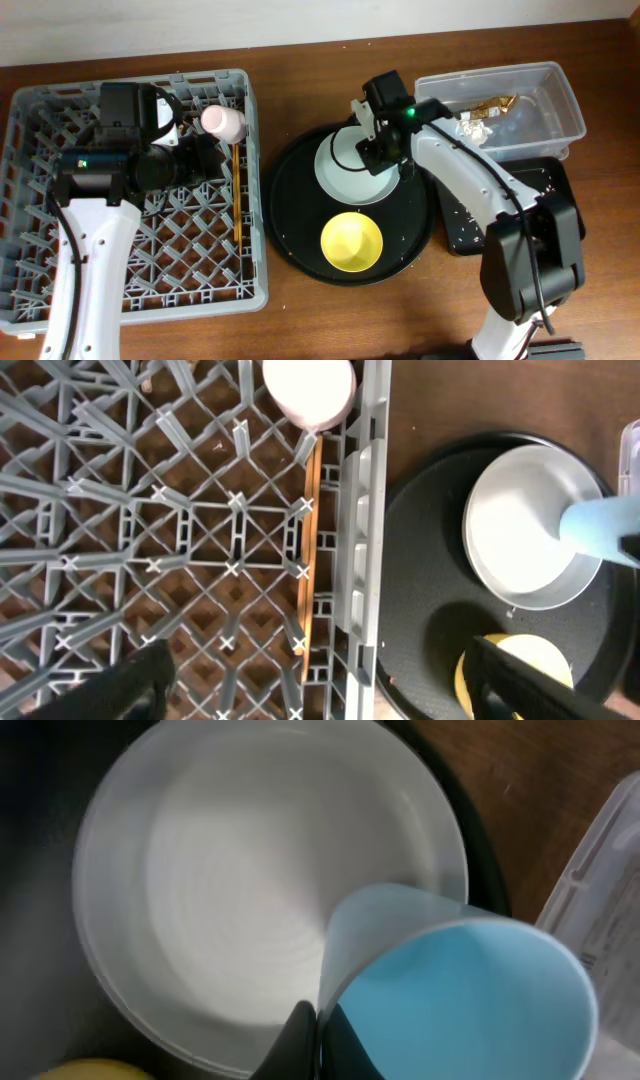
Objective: Sort waste into correct bins and load items into the dishwasher rack
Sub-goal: 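Grasp the blue cup on the white plate with the right gripper, then lift the blue cup and pass it toward the left gripper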
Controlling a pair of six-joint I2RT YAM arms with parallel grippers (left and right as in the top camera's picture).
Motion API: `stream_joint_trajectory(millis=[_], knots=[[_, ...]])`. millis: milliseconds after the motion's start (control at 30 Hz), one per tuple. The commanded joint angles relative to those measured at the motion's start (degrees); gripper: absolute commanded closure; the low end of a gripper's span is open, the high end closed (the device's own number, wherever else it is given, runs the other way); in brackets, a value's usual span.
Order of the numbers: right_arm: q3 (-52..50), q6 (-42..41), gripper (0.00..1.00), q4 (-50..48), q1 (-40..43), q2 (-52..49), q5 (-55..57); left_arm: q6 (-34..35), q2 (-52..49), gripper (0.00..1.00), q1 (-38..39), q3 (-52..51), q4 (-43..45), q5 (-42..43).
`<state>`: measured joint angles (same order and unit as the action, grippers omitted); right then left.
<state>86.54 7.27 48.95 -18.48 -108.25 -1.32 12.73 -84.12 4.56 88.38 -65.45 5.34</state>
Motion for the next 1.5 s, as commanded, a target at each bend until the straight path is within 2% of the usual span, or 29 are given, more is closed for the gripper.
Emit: stream_joint_trajectory(millis=[0,100,133,200,233,333,433,533,667,800,867,967,1233,1367,1467], knots=[[8.87,-0.74,0.96,3.39,-0.20,7.26,-8.15,-2.93,-0.28,0.05,0.04,-0.37,0.35,6.43],[15.72,-2.25,0.96,8.09,2.05,13.94,-20.96,-9.16,-0.28,0.01,0.04,-0.37,0.74,23.08],[16.61,-2.23,0.96,8.81,3.28,15.34,-26.45,-13.22,-0.28,0.01,0.04,-0.37,0.87,31.63],[17.09,-2.19,0.96,10.32,9.49,20.13,-47.76,-23.85,-0.28,0.01,0.04,-0.37,0.87,52.30],[17.07,-1.44,0.96,12.07,12.57,21.35,-56.81,-26.97,-0.28,0.01,0.04,-0.37,0.92,60.35],[16.96,3.41,0.96,17.05,15.63,21.68,-70.58,-31.08,-0.28,0.01,0.07,-0.37,1.03,66.84],[16.74,9.38,0.96,22.53,14.67,21.64,-71.58,-31.71,-0.28,0.01,0.07,-0.37,2.25,69.26],[16.74,12.26,0.96,23.52,12.11,21.64,-82.09,-31.71,-0.28,0.01,0.09,-0.37,3.04,68.87],[16.74,15.02,0.96,23.06,6.03,21.64,-81.57,-31.71,-0.28,0.01,4.04,-0.37,3.06,68.87],[16.74,14.97,0.96,23.10,3.80,21.64,-75.01,-31.74,-0.22,0.01,7.76,-0.37,4.00,71.12],[16.74,14.97,0.96,23.10,3.89,21.64,-73.07,-31.71,0.04,0.01,7.67,-0.37,5.46,74.73],[16.74,14.78,0.96,23.34,3.98,21.64,-64.46,-31.69,0.46,0.01,6.71,-0.37,6.23,73.31],[16.76,14.78,0.96,21.05,6.25,21.64,-58.73,-31.69,0.48,0.01,6.03,-0.37,6.21,72.24],[16.76,13.22,0.96,21.03,6.25,21.64,-43.76,-31.71,0.46,0.01,6.03,-0.37,5.81,72.19],[16.76,11.47,0.96,19.21,6.25,21.64,-41.79,-31.69,0.46,0.01,6.03,-0.37,5.79,70.88]])
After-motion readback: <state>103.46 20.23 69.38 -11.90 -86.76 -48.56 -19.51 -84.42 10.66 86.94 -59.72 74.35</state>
